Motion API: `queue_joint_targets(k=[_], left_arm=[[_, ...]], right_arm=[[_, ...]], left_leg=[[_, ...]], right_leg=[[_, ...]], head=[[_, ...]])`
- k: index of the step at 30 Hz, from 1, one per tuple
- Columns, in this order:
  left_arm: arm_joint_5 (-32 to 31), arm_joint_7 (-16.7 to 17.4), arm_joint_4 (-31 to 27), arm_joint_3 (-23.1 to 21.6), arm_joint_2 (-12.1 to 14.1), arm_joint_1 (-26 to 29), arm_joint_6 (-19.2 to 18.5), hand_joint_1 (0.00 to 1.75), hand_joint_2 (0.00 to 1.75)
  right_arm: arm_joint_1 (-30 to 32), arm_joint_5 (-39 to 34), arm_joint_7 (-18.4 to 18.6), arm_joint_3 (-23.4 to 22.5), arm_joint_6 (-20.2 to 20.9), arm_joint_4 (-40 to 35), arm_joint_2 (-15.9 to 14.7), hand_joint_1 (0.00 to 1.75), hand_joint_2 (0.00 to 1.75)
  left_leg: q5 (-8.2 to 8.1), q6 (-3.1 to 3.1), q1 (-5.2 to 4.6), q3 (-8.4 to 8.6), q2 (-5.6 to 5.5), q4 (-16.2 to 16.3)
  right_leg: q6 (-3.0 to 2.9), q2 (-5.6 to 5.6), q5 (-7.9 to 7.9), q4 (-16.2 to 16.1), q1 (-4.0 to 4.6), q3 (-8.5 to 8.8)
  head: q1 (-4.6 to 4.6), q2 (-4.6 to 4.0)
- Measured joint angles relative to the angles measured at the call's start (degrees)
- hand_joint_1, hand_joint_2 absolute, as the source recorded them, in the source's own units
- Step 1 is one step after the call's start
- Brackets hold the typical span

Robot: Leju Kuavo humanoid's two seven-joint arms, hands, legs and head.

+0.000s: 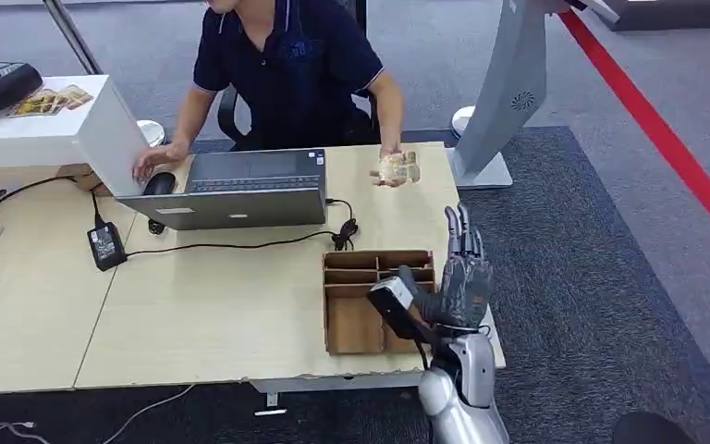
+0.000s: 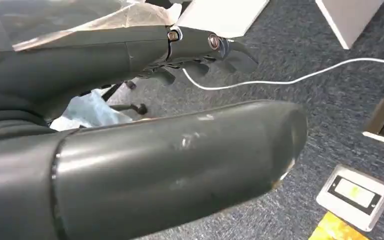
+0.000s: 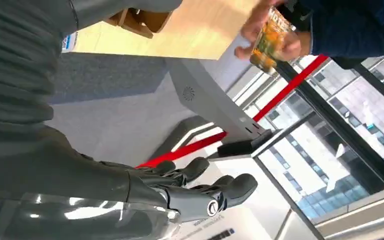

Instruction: Pass the card to the sensor for recognition and then transmit it.

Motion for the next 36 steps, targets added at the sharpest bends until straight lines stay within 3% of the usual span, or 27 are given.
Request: queue_joint_targets(k=[5, 13, 36], left_arm=[[-0.04, 0.0, 0.0, 0.0, 0.0, 0.01, 0.0, 0.0, 0.0], [0.02, 0.02, 0.0, 0.02, 0.02, 0.03, 0.0, 0.0, 0.0], [-0.07, 0.02, 0.02, 0.02, 0.07, 0.04, -0.09, 0.0, 0.0]], right_arm=[[-0.06, -0.33, 2.86, 1.26, 0.0, 0.0, -0.26, 0.0, 1.75], [-0.18, -0.39, 3.93, 2.58, 0.0, 0.0, -0.44, 0.0, 1.75], [-0.22, 9.86, 11.97, 6.45, -0.02, -0.59, -2.64, 0.0, 1.75]], left_leg=[[0.0, 0.0, 0.0, 0.0, 0.01, 0.0], [0.0, 0.0, 0.0, 0.0, 0.01, 0.0], [0.0, 0.0, 0.0, 0.01, 0.01, 0.0]], right_leg=[[0.0, 0.0, 0.0, 0.0, 0.0, -0.01], [0.0, 0.0, 0.0, 0.0, 0.0, -0.02], [0.0, 0.0, 0.0, -0.01, 0.0, -0.02]], head=[[0.0, 0.02], [0.0, 0.0], [-0.02, 0.02]])
